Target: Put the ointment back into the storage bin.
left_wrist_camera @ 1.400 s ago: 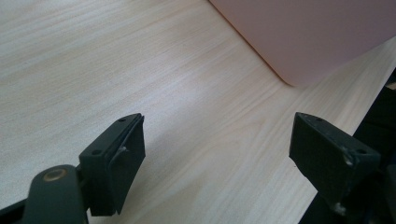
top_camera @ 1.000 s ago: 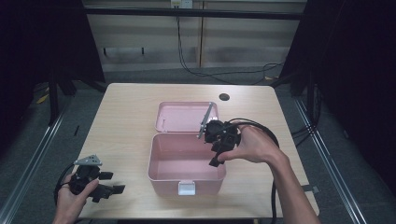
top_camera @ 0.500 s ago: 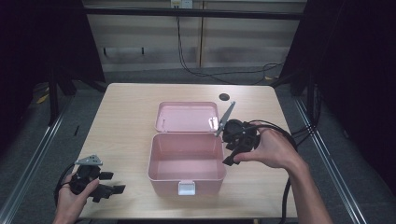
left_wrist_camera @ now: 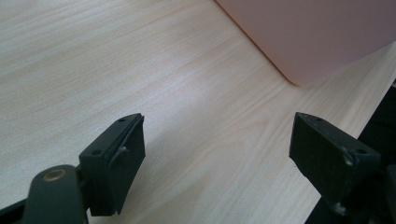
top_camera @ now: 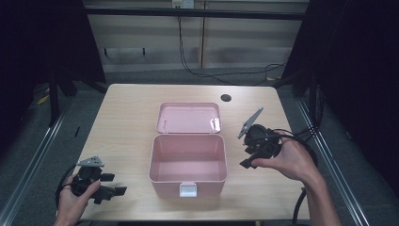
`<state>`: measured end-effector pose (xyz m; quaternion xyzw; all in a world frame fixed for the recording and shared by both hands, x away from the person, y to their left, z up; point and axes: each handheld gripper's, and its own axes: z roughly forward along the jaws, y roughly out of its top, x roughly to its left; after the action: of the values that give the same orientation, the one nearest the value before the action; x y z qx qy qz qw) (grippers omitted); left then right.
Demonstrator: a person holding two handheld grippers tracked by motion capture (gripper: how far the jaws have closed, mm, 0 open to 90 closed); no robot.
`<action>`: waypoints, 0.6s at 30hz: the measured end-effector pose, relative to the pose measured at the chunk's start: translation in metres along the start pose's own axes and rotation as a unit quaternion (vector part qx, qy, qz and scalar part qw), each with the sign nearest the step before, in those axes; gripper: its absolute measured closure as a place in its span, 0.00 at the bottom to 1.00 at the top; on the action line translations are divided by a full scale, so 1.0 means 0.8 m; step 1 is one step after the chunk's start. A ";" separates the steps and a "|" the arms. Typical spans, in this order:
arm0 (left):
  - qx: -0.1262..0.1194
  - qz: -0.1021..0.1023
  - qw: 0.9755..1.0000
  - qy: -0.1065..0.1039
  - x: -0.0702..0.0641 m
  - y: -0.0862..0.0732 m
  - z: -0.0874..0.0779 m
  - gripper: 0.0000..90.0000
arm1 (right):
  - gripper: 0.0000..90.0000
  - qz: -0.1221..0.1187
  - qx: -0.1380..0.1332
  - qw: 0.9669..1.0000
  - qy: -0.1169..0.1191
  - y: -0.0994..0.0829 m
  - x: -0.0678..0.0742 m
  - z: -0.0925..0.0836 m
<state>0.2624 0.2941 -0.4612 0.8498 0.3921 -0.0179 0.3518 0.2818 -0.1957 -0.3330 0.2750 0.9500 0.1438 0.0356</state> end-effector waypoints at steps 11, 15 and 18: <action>-0.005 -0.004 1.000 0.001 0.000 -0.001 0.000 0.20 | 0.54 0.066 -0.005 0.998 -0.006 -0.046 -0.013 0.039; -0.005 -0.005 1.000 0.000 0.000 -0.002 0.000 0.20 | 0.54 0.089 -0.009 0.996 -0.016 -0.058 -0.018 0.045; -0.005 -0.003 1.000 0.001 0.000 -0.001 -0.001 0.20 | 0.55 0.108 -0.008 0.994 -0.021 -0.073 -0.021 0.053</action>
<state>0.2617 0.2951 -0.4614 0.8468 0.3955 -0.0162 0.3553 0.2724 -0.2410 -0.3908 0.3785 0.9126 0.1491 0.0417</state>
